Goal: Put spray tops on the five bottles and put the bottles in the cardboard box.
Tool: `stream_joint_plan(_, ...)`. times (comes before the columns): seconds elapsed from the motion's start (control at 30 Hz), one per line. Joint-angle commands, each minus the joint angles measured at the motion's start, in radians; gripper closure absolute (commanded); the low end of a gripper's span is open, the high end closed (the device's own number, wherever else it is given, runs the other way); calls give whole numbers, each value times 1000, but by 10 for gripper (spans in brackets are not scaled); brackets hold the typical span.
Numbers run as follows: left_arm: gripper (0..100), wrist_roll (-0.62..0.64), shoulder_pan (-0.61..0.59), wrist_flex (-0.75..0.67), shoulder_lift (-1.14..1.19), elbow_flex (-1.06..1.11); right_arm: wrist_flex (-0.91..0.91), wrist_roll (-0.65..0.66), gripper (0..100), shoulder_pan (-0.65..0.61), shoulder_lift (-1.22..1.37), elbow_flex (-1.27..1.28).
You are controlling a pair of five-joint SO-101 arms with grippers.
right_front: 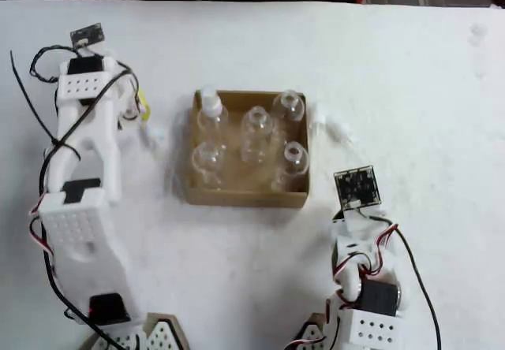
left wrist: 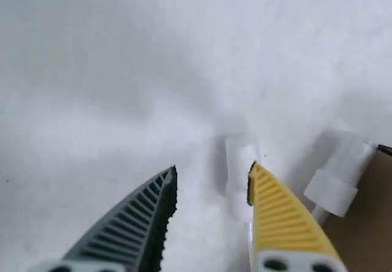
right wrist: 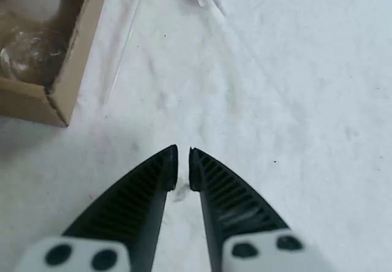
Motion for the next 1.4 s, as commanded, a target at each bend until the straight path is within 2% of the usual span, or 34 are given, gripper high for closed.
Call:
stream_joint_plan(0.0, 823, 23, 10, 9, 50, -112, -16, 17, 981, -7, -1, 9)
stream_joint_plan(0.33, 823, 25, 27, 34, 231, -299, -16, 17, 981, -8, -1, 9)
stream_joint_plan(0.5, 826, 28, 61, 130, 303, -400, -16, 17, 981, -8, -1, 9)
stream_joint_plan(0.7, 828, 103, 56, 247, 372, -545, -16, 17, 981, -8, -1, 9)
stream_joint_plan(0.9, 828, 104, 54, 265, 455, -651, -16, 17, 981, -5, -1, 9)
stream_joint_plan(0.97, 857, 104, 53, 279, 475, -689, -16, 17, 981, -5, -1, 9)
stream_joint_plan(1.1, 988, 103, 53, 295, 509, -761, -16, 17, 981, -5, -1, 9)
stream_joint_plan(1.17, 956, 103, 53, 313, 513, -789, -16, 17, 981, -5, -1, 9)
stream_joint_plan(1.37, 977, 103, 51, 428, 510, -944, -16, 17, 981, -5, -2, 9)
